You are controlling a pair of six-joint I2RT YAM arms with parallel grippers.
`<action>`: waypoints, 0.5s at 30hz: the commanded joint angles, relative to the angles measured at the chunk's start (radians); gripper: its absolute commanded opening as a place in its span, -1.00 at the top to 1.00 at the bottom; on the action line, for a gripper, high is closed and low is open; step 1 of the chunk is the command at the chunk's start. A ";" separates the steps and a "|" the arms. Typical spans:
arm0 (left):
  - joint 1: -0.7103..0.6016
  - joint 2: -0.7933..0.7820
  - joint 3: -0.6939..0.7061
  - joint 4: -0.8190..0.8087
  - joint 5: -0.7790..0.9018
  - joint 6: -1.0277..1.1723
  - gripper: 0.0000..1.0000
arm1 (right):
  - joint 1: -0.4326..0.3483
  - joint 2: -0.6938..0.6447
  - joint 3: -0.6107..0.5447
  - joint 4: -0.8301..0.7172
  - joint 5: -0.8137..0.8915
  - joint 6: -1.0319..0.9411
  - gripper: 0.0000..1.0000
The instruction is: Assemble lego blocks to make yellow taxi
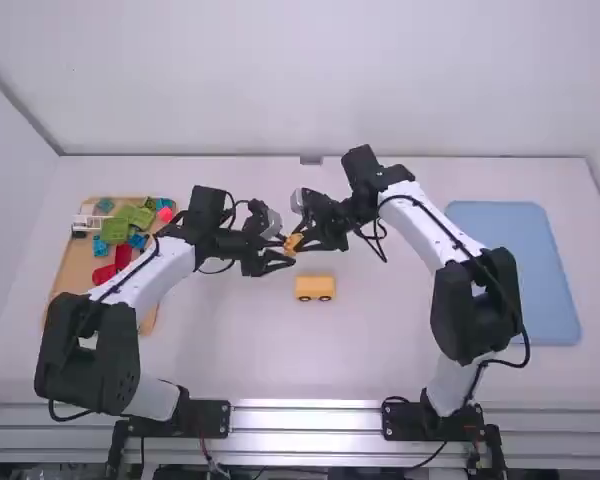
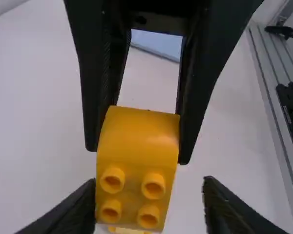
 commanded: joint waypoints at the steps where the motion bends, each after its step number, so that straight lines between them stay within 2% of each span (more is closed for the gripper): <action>1: -0.004 0.008 0.012 -0.002 0.015 0.017 0.09 | -0.001 0.004 0.023 -0.001 -0.005 -0.005 0.78; 3: -0.004 0.008 0.012 -0.001 0.014 0.017 0.22 | -0.001 0.004 0.023 -0.001 -0.005 -0.005 0.78; 6: -0.004 0.008 0.012 -0.001 0.015 0.017 0.30 | -0.001 0.004 0.023 -0.002 -0.009 -0.005 0.77; 8: -0.004 0.008 0.012 -0.001 0.014 0.020 0.36 | -0.001 0.004 0.023 -0.001 -0.009 -0.005 0.64; 9: -0.004 0.008 0.012 -0.002 0.005 0.024 0.41 | -0.001 0.004 0.023 -0.001 -0.012 -0.005 0.21; 10: -0.004 0.008 0.012 -0.001 -0.021 0.023 0.46 | -0.001 0.004 0.023 0.000 -0.013 -0.005 -0.13; 11: -0.004 0.008 0.012 -0.001 -0.035 0.023 0.47 | -0.001 0.004 0.023 0.003 -0.012 -0.004 -0.29; 12: -0.004 0.008 0.012 -0.002 -0.061 0.020 0.49 | -0.001 0.004 0.023 0.014 -0.012 0.008 -0.67; 13: -0.004 0.008 0.012 -0.005 -0.084 0.021 0.49 | -0.002 0.004 0.024 0.030 -0.012 0.038 -0.94; 15: -0.005 0.008 0.012 -0.013 -0.117 0.021 0.50 | -0.010 0.004 0.027 0.065 -0.012 0.114 -0.97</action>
